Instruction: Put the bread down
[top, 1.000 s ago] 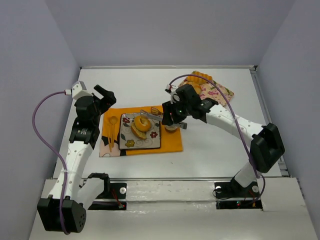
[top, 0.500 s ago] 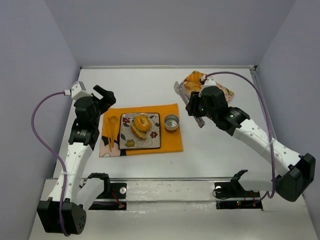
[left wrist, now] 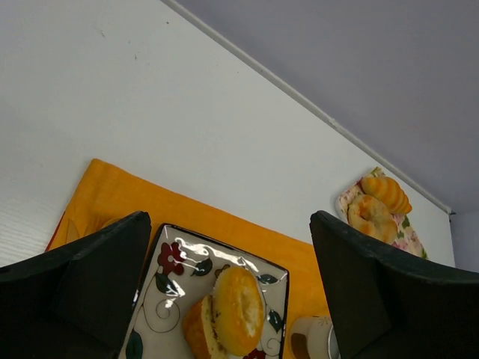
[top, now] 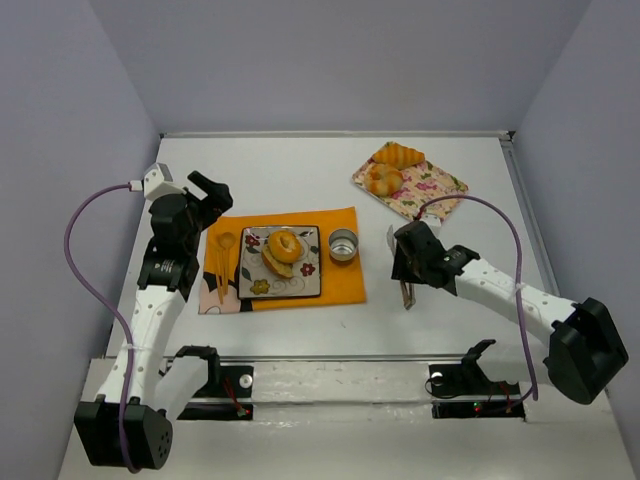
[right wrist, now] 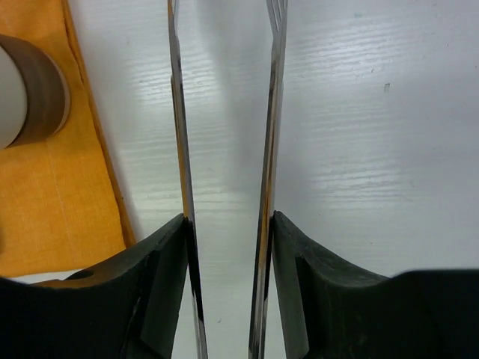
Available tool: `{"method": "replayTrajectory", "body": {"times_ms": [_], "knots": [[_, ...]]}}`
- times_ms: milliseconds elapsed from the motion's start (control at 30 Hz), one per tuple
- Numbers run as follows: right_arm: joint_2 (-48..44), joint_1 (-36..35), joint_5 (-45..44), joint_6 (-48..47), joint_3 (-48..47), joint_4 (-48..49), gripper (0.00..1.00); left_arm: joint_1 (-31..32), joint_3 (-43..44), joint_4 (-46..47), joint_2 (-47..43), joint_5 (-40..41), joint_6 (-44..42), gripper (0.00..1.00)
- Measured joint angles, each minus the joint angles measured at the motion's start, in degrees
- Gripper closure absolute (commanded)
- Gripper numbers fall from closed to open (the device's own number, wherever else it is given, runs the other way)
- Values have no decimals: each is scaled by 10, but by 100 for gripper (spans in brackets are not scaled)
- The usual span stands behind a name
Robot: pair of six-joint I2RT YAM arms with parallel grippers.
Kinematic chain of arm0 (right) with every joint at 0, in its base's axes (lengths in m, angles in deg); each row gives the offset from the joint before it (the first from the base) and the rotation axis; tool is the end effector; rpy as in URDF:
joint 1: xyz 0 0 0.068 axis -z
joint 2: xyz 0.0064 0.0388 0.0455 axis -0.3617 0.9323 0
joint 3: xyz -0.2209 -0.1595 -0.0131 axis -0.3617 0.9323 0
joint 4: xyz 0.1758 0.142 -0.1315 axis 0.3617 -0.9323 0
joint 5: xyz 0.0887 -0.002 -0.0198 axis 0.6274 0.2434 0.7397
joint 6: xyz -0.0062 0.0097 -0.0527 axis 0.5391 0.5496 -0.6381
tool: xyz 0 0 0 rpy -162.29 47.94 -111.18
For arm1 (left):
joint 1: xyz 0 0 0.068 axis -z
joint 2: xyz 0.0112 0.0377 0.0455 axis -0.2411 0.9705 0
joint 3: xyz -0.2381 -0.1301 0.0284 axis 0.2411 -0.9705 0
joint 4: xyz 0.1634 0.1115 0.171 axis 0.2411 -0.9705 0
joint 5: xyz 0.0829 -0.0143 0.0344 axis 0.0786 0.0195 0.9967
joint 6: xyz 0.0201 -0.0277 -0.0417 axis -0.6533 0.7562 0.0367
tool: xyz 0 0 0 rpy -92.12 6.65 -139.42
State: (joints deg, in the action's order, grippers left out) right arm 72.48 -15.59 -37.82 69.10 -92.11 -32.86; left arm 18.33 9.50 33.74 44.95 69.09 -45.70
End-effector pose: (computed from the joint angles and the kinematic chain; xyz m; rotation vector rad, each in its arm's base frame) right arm 0.1961 0.1318 0.2207 0.1484 2.4622 0.1285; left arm 0.2129 -0.0125 0.3386 -0.5038 1.6210 -0.4078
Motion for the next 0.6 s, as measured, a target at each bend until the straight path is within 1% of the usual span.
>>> {"method": "replayTrajectory", "body": {"times_ms": [33, 67, 100, 133, 267, 467, 600], "knots": [[5, 0, -2, 5, 1, -2, 34, 0, 0, 0, 0, 0, 0, 1], [13, 0, -4, 15, 1, -1, 29, 0, 0, 0, -2, 0, 0, 1], [21, 0, -8, 19, 1, 1, 19, 0, 0, 0, -3, -1, 0, 1], [25, 0, -9, 23, 1, 0, 14, 0, 0, 0, -5, -1, 0, 1], [32, 0, -14, 34, 1, 0, 0, 0, 0, 0, -14, -2, 0, 1], [-22, 0, -45, 34, -12, -26, 0, 0, 0, 0, -18, -2, 0, 1], [-90, 0, -92, 23, -50, -43, 0, 0, 0, 0, -18, -3, 0, 1]]}}
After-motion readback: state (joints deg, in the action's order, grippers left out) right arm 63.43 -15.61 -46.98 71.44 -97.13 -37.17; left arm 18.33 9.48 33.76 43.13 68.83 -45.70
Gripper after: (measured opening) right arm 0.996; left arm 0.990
